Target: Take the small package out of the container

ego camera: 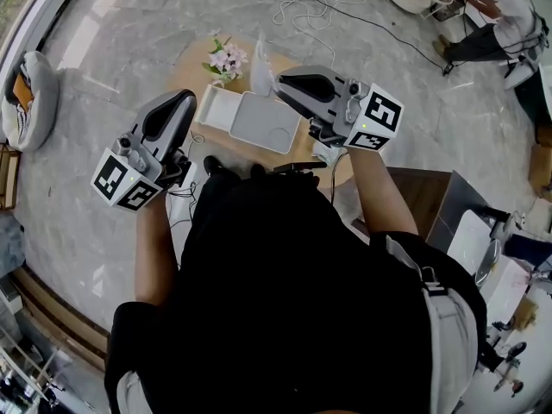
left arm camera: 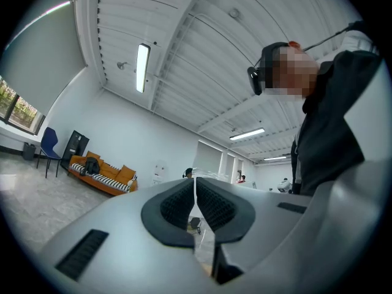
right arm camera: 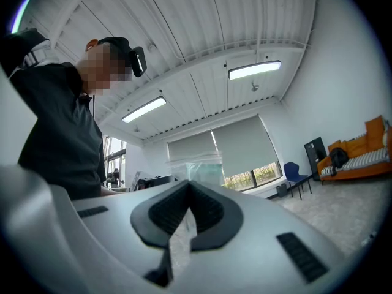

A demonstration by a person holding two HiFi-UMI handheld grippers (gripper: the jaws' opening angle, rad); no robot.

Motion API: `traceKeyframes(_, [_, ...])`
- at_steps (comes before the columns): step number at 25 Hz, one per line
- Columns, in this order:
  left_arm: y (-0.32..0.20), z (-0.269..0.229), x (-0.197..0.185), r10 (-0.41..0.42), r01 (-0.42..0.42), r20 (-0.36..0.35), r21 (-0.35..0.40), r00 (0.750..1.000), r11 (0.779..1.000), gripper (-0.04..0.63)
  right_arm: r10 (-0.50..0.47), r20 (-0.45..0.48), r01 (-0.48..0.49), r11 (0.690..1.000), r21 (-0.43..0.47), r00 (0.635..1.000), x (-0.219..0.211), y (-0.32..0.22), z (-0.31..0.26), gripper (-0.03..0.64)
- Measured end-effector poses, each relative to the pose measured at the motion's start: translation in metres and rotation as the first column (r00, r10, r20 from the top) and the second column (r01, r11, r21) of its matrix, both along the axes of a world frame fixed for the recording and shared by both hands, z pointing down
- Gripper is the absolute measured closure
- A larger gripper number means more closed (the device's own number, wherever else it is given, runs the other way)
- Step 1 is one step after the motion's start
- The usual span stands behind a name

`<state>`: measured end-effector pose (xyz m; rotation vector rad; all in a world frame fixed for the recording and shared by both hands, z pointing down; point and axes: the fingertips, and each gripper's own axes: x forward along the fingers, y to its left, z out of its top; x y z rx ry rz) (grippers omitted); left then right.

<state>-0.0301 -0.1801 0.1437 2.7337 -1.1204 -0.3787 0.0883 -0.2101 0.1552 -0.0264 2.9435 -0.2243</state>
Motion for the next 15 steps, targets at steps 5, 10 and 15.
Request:
traceKeyframes(5, [0.0038,0.0041,0.0089,0.022,-0.022,-0.005,-0.013,1.0,1.0,0.571,0.013,-0.003,-0.013,1.0,-0.013,1.0,0.0072,0.0041,0.0038,0.606])
traceKeyframes(10, [0.0052,0.0061,0.0114,0.038,-0.038,-0.01,-0.02,0.999,0.999,0.572,0.02,-0.004,-0.02,1.0,-0.013,1.0,0.0066,0.0062,0.0032,0.605])
traceKeyframes(15, [0.0038,0.0108,0.0098,0.051,-0.052,-0.015,-0.032,0.999,0.998,0.571,0.027,-0.023,-0.028,1.0,-0.012,0.999,0.0031,0.0076,0.0075,0.604])
